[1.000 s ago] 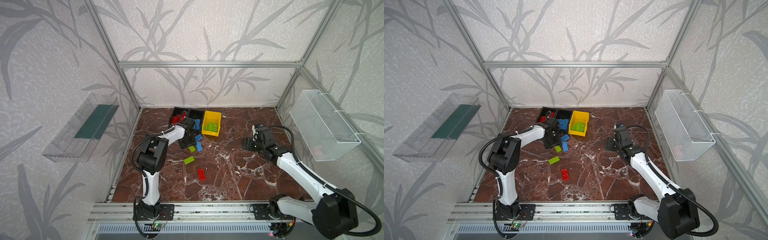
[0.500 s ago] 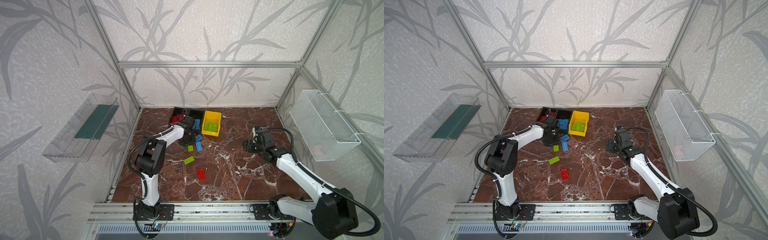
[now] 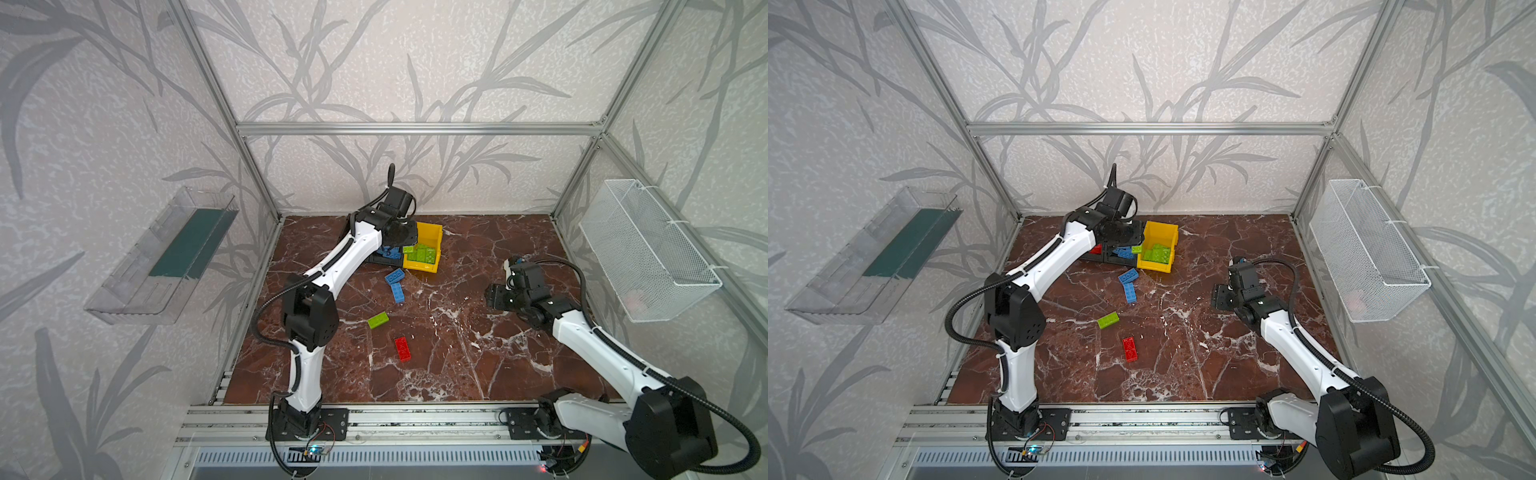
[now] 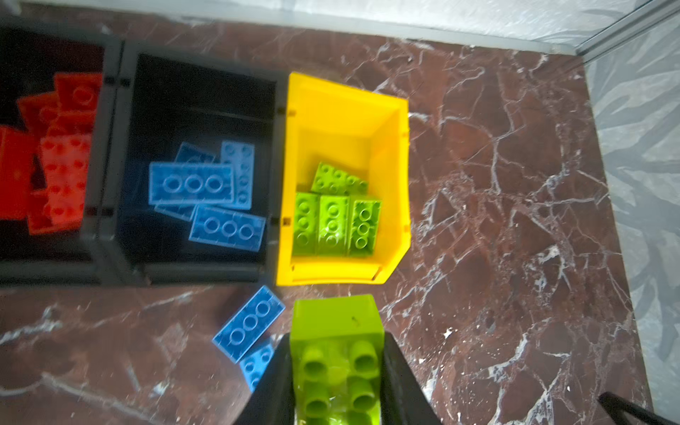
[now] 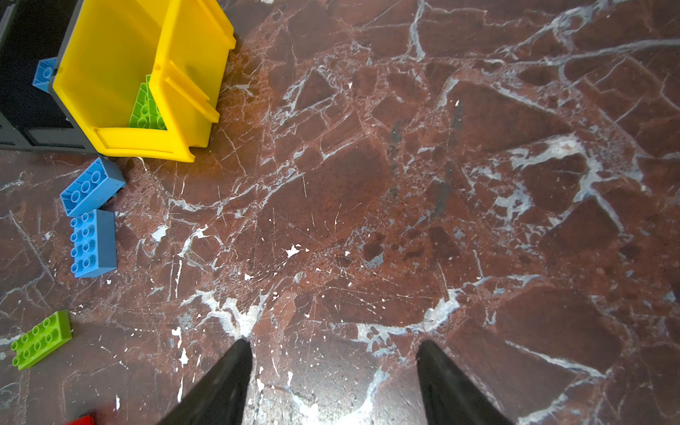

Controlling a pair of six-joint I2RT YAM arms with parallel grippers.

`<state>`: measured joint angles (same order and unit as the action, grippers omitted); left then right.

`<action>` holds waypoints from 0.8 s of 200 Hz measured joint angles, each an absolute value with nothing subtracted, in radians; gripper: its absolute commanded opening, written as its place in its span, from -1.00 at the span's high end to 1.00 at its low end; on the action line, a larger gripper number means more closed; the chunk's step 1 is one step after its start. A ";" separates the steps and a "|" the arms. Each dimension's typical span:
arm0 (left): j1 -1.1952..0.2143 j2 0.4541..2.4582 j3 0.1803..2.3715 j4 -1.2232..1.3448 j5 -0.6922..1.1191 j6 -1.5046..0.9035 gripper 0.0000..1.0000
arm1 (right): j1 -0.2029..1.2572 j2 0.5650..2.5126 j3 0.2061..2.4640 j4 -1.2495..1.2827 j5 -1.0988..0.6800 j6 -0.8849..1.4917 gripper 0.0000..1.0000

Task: Sort the legos into containers by color
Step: Place the lego in the container.

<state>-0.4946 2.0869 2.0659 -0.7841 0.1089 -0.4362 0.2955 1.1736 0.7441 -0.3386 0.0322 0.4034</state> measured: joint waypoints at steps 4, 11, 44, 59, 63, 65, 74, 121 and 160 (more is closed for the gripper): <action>-0.496 2.114 2.099 -0.788 0.114 -0.433 0.41 | 0.295 1.174 0.743 -0.338 0.032 0.404 -0.44; -0.498 2.160 2.157 -0.799 0.122 -0.428 0.35 | 0.297 1.174 0.741 -0.337 0.031 0.406 -0.44; -0.502 2.379 2.370 -0.830 0.171 -0.422 -0.14 | 0.297 1.174 0.733 -0.330 0.028 0.419 -0.44; -0.502 2.455 2.439 -0.853 0.190 -0.432 -0.54 | 0.302 1.174 0.732 -0.322 0.025 0.422 -0.49; -0.502 2.469 2.450 -0.859 0.191 -0.424 -0.62 | 0.304 1.174 0.732 -0.319 0.025 0.423 -0.50; -0.502 2.475 2.454 -0.862 0.193 -0.430 -0.65 | 0.305 1.174 0.732 -0.318 0.025 0.422 -0.51; -0.502 2.489 2.460 -0.872 0.199 -0.434 -0.75 | 0.312 1.176 0.732 -0.315 0.026 0.423 -0.54; -0.488 2.413 2.389 -0.877 0.188 -0.437 -0.81 | 0.418 1.260 0.792 -0.342 0.052 0.412 -0.59; -0.468 2.159 2.125 -0.810 0.153 -0.435 -0.81 | 0.573 1.413 0.970 -0.376 0.105 0.398 -0.62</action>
<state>-0.4679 2.1593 2.1250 -0.8104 0.1532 -0.4347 0.5728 1.4128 0.9703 -0.3759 0.1051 0.3977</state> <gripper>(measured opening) 0.904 0.804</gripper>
